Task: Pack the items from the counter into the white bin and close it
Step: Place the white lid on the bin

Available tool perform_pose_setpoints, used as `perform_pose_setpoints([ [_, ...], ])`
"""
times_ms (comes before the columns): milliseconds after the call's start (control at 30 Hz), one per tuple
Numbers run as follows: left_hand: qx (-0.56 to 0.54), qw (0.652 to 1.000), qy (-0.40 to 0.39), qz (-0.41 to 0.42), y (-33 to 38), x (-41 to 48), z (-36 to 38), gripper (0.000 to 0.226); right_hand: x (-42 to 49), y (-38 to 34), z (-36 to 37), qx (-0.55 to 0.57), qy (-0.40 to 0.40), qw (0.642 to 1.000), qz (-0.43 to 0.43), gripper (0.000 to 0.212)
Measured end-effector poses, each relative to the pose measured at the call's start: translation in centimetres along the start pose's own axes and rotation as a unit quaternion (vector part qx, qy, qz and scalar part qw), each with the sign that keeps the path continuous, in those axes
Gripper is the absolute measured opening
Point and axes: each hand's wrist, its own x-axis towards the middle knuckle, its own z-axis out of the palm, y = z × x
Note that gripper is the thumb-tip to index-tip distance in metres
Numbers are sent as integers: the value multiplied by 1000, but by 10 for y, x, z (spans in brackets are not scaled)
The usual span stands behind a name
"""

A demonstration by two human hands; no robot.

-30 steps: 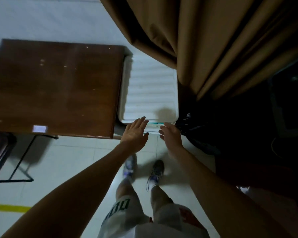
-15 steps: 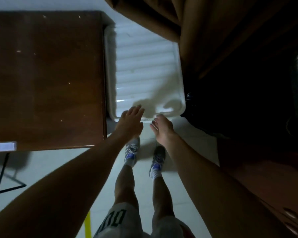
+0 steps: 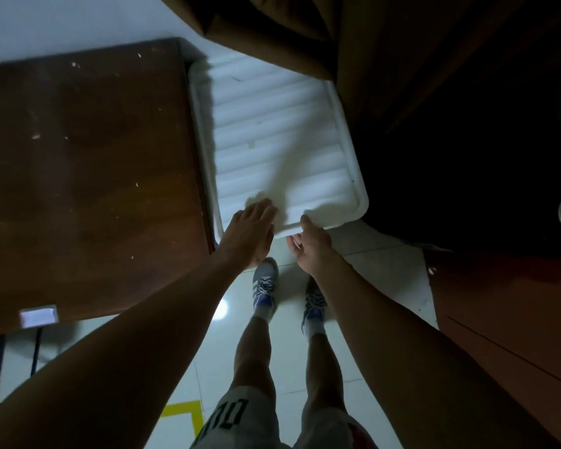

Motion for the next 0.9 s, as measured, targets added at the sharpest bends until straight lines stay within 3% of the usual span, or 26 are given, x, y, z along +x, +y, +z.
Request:
perform_pose_setpoints([
  [100,13,1000,5,8,2,-3,-15,46,-15,-4,0,3,0,1000,-5,41],
  [333,43,998,-6,46,25,-19,-53,52,-70,-19,-27,-40,-6,999,-17,46],
  [600,86,985,4,153,99,-39,-97,54,-160,-19,-86,-7,67,990,-125,45],
  [733,85,966,7,244,158,-55,-104,53,-201,-15,-145,-57,136,964,-222,38],
  [900,114,943,7,312,213,-60,-100,52,-239,-18,-208,-120,248,899,-340,32],
])
